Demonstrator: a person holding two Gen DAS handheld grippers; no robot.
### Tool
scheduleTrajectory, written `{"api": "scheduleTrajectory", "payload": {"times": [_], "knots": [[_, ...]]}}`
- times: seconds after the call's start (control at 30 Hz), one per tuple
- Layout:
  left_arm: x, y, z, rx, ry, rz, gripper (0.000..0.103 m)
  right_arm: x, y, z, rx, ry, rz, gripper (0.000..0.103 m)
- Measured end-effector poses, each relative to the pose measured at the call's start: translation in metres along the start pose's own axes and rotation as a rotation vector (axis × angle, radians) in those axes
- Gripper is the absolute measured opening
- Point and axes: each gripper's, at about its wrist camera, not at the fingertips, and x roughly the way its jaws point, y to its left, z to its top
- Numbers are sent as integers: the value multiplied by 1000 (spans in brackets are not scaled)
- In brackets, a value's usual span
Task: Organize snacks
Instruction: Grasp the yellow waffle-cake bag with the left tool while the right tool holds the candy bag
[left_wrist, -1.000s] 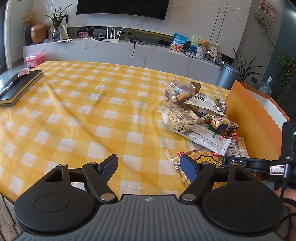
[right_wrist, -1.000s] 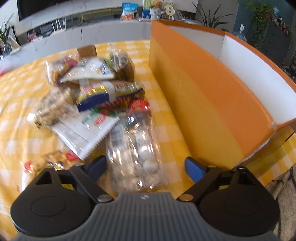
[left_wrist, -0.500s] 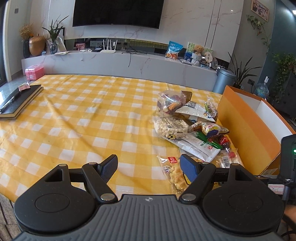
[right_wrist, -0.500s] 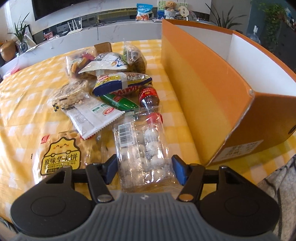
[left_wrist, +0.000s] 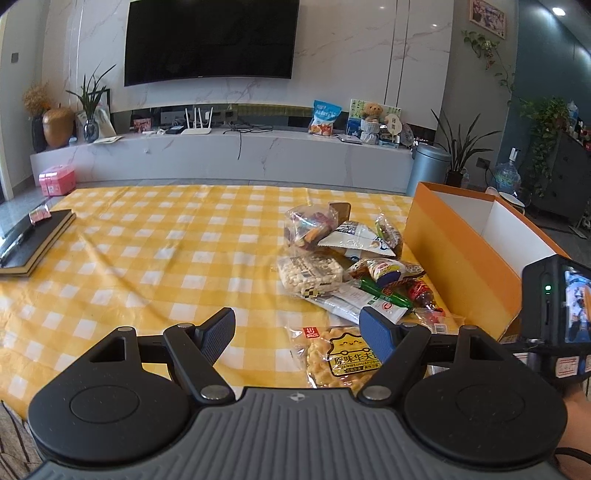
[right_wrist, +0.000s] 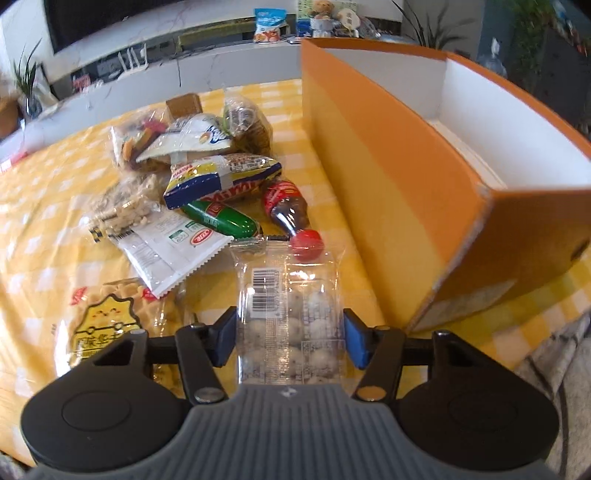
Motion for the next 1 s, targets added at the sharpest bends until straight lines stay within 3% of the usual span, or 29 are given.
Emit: {"api": "scheduleTrajectory", "payload": {"times": [0.17,0.37,0.47,0.57,0.7,0.93,1.0], "knots": [[6,-5,8,-26,29,-33,90,-25,-13,-5,56,-65,24,57],[46,-19,19,10,189,-114,90,-37,-33,-13,116,-73,83,57],[68,-21,16,-51,260,-101,90,-37,-32,-13,107,-79,81,57],[78,-29,15,-19,260,-126,90,-34,-30,-14,101,-82,78,57],[92,-43,11,51,325,-147,91,-29,-33,-13,118,-58,89,58],[118,-39,5,-42,400,-144,99,-29,-33,-13,117,-63,81,58],[118,-39,5,-25,387,-140,102,-33,-34,-14,121,-79,83,57]]}}
